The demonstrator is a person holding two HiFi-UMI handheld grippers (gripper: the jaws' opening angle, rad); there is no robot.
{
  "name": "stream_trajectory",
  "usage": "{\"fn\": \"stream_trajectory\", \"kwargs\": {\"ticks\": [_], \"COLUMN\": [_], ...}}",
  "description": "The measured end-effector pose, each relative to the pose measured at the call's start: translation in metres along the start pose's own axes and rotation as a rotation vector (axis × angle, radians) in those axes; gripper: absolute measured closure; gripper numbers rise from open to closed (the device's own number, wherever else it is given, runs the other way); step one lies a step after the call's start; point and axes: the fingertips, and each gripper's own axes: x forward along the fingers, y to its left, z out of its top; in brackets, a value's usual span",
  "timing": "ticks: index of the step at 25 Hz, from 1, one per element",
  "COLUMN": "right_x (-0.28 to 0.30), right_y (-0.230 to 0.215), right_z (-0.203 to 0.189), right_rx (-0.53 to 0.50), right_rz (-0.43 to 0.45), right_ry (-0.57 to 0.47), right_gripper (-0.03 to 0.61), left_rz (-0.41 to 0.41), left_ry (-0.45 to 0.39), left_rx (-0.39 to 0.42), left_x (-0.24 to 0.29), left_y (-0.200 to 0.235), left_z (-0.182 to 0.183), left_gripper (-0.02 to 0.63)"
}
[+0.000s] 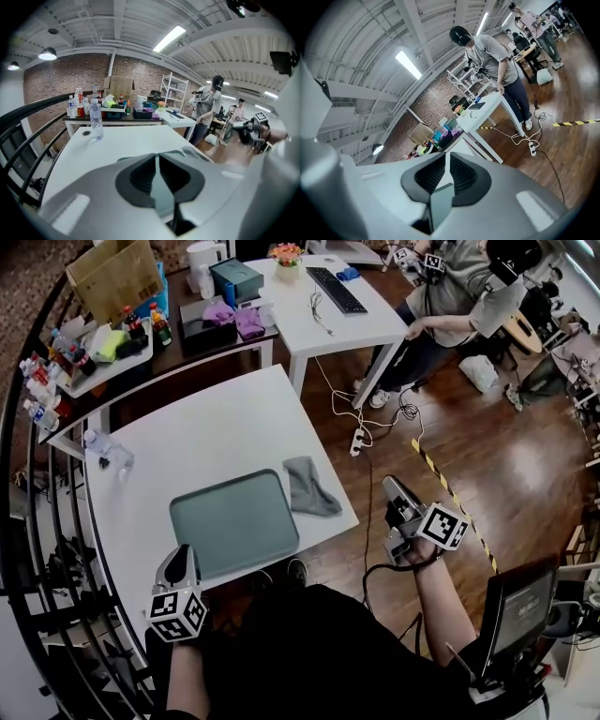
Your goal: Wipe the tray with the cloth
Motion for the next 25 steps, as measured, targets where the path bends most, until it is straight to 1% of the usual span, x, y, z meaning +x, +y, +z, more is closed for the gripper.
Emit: {"fn": "stream_trajectory", "kwargs": {"ticks": [4, 7, 12, 13, 14, 16, 17, 20, 22, 25], "right_x": [0.0, 0.001, 0.002, 0.0, -0.002, -0.006, -0.006, 0.006, 0.015, 0.022], "right_y": [0.02, 0.028, 0.034, 0.036, 0.039, 0.051, 0.059, 0.086, 0.098, 0.106], "right_z": [0.014, 0.016, 0.006, 0.006, 0.006, 0.005, 0.004, -0.014, -0.029, -0.041], "right_rx": [-0.052, -0.098, -0.093, -0.119, -0.172, -0.309, -0.364, -0.473, -0.52, -0.522], "right_rz": [0.01, 0.003, 0.011, -0.007, -0.037, -0.082, -0.086, -0.048, -0.025, 0.004], "right_ry": [-0.048, -0.057, -0.042, -0.034, -0.023, -0.002, 0.004, 0.016, 0.017, 0.019], "right_gripper": [0.546, 0.555, 0.557, 0.557, 0.557, 0.56, 0.56, 0.566, 0.566, 0.566], "left_rz": [-0.024, -0.029, -0.037, -0.034, -0.027, -0.019, -0.023, -0.045, -0.054, -0.065], "left_ry": [0.01, 0.025, 0.03, 0.029, 0.025, 0.002, -0.023, -0.126, -0.178, -0.199], "left_rx": [-0.003, -0.01, -0.01, -0.002, 0.021, 0.101, 0.14, 0.209, 0.232, 0.229], "left_x": [0.001, 0.0, -0.005, -0.008, -0.011, -0.016, -0.018, -0.022, -0.024, -0.025], "left_y": [0.001, 0.002, 0.001, 0.001, -0.001, -0.01, -0.017, -0.039, -0.048, -0.054], "left_z": [-0.004, -0.013, -0.013, -0.011, -0.008, 0.006, 0.017, 0.057, 0.075, 0.084], "left_gripper": [0.568, 0.569, 0.569, 0.568, 0.569, 0.569, 0.568, 0.568, 0.572, 0.574]}}
